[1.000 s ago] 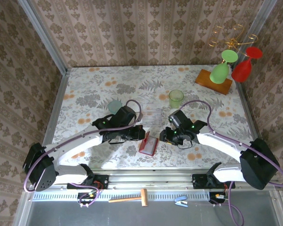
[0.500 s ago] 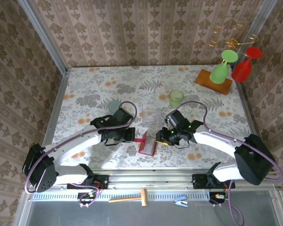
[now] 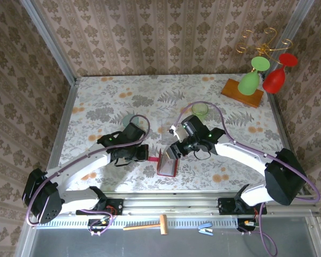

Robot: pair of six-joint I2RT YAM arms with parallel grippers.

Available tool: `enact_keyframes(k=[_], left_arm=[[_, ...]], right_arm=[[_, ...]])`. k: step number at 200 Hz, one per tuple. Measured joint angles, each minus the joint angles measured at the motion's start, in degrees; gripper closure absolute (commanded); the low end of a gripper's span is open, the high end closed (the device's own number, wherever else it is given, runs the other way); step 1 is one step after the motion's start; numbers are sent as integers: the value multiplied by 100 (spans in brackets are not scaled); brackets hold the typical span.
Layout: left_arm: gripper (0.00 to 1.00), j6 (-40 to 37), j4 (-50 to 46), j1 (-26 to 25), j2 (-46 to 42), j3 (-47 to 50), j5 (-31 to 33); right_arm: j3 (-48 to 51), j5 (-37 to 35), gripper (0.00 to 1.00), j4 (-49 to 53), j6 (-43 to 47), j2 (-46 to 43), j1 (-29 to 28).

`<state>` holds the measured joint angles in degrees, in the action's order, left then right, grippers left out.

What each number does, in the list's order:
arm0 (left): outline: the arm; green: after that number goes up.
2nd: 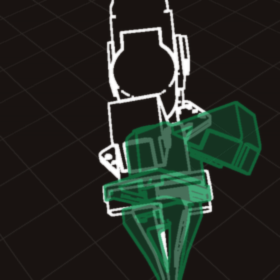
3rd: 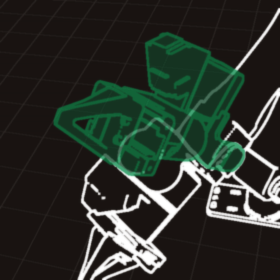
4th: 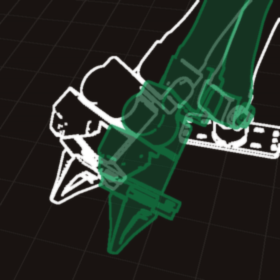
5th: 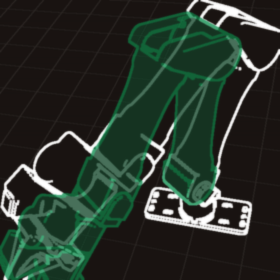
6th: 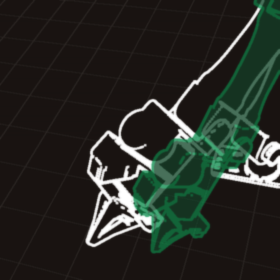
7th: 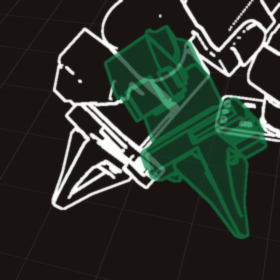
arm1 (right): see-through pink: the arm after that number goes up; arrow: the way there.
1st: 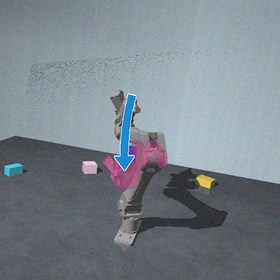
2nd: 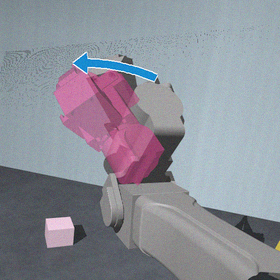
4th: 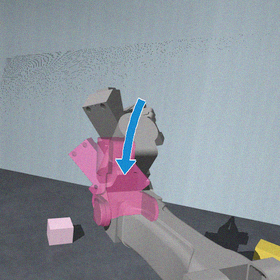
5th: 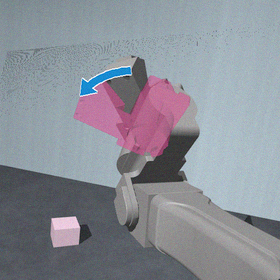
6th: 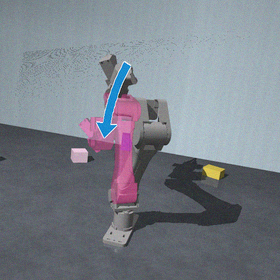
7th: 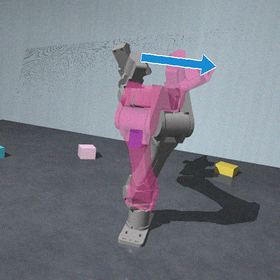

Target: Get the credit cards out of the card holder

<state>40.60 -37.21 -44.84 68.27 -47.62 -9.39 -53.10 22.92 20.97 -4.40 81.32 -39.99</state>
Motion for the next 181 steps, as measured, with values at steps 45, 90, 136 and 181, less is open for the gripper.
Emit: enact_keyframes(k=[45,90,136,181], left_arm=[[100,-83,186,306,-9,42,-146],[100,-184,358,564,-9,42,-350],[100,-214,479,752,-9,39,-632],[100,-212,680,841,33,33,-935]], right_arm=[[-365,22,37,557,3211,452,-61],[-999,-17,35,649,4684,922,-299],[-1414,-116,36,654,5486,1360,-509],[-1714,-286,39,693,5947,1705,-610]])
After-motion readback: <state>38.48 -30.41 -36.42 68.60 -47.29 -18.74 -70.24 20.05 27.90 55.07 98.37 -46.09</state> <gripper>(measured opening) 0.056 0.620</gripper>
